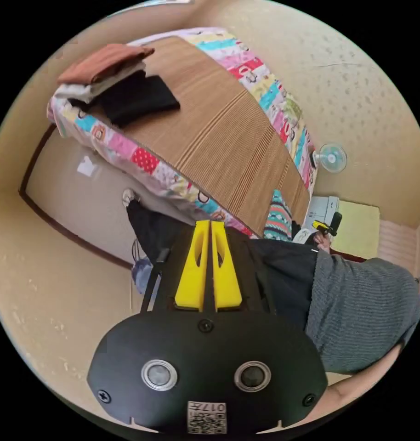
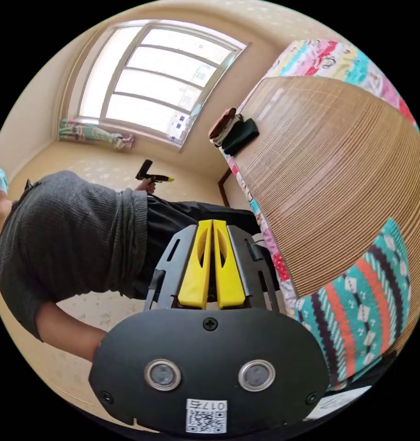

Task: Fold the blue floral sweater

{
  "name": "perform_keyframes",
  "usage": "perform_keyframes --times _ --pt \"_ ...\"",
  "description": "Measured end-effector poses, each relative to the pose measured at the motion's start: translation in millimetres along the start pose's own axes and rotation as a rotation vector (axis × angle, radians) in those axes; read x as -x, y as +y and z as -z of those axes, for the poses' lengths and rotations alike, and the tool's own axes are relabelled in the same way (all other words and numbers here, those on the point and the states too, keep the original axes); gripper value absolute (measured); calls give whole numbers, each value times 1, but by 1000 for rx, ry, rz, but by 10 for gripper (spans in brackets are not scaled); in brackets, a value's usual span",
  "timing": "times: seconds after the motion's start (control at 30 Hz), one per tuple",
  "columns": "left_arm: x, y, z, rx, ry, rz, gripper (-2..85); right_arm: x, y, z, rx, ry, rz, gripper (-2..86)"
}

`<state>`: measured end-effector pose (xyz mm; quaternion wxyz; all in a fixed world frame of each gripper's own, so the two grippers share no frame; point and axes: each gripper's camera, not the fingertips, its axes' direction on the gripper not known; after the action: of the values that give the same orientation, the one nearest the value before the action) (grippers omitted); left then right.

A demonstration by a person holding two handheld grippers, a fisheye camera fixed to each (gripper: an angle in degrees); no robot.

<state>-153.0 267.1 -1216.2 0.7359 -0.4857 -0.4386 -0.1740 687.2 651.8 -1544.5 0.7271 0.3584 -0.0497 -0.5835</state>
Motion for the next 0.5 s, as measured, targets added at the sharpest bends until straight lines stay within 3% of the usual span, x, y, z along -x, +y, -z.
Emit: perform_keyframes --times 0.07,0.2,0.27,0.37,0.43,0.5 --pt "6 8 28 -36 -105 -97 -7 3 -18 10 -52 -8 80 3" --pt "44 25 85 16 -541 -242 -5 41 -69 15 -275 -46 362 4" --pt "75 42 112 -31 -540 -279 -5 64 -83 -4 -364 7 501 4" --pt "136 83 159 -150 -362 -272 -4 65 -100 -56 -613 16 570 5" --pt "172 121 188 -266 -287 -228 -3 39 -121 -112 -778 -92 587 5" --pt "205 171 221 -316 -384 -107 0 10 -147 -155 -863 -256 539 5"
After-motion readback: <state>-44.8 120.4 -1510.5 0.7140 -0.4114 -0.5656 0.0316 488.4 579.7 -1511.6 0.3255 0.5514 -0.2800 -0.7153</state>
